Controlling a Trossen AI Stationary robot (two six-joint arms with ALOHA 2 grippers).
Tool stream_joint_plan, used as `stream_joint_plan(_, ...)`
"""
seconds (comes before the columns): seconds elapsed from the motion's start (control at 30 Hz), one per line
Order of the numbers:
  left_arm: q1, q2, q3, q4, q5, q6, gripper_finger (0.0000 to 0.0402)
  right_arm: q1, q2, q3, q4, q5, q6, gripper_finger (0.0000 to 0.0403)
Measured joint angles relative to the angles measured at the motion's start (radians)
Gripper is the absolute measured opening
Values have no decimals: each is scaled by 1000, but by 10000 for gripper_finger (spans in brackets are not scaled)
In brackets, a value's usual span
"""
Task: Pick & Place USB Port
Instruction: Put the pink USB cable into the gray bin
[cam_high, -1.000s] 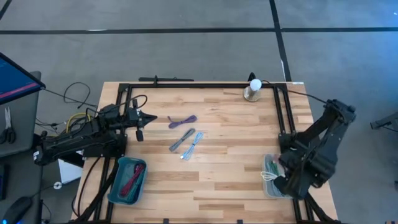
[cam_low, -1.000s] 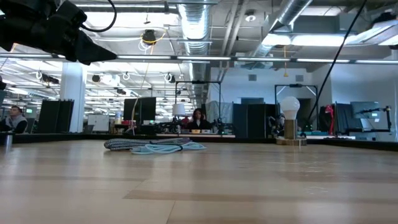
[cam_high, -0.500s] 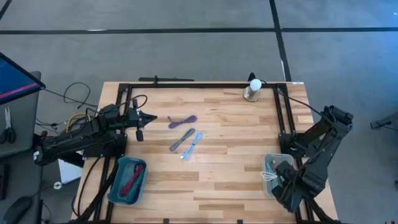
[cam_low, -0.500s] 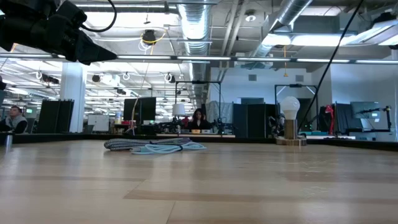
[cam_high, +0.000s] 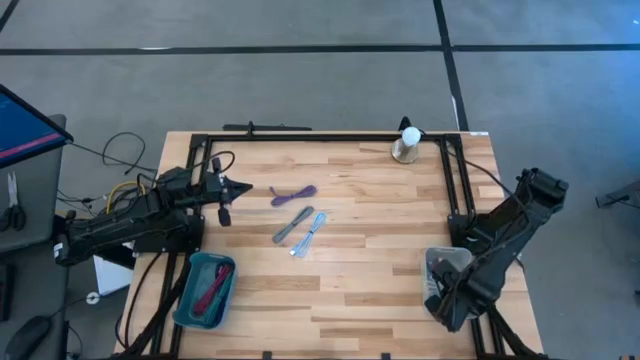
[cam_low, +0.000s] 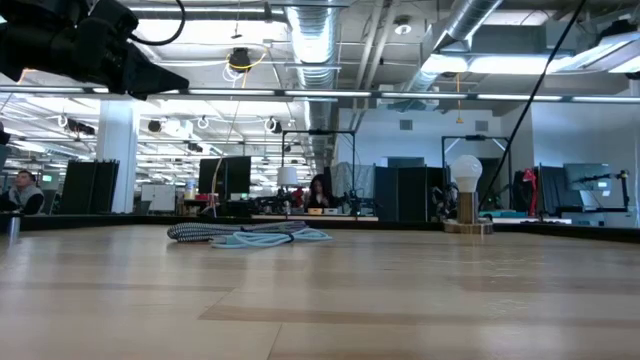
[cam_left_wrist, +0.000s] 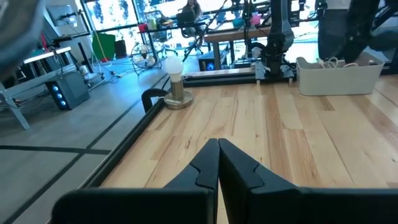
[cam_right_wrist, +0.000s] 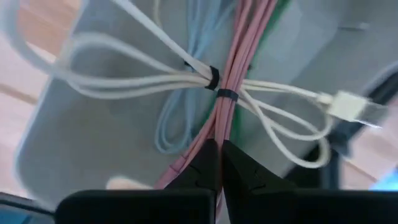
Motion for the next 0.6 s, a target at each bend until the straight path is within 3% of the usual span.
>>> stream_joint_plan(0.2,0,0,0,7,0,0,8,-16,0,-99,168,15,3,0)
stream_joint_plan(0.43,0,0,0,9,0,0,8,-27,0,-109,172,12,-2,1)
stream_joint_plan(0.6,0,0,0,11,0,0,8,-46,0,-109,162,-73,3,37)
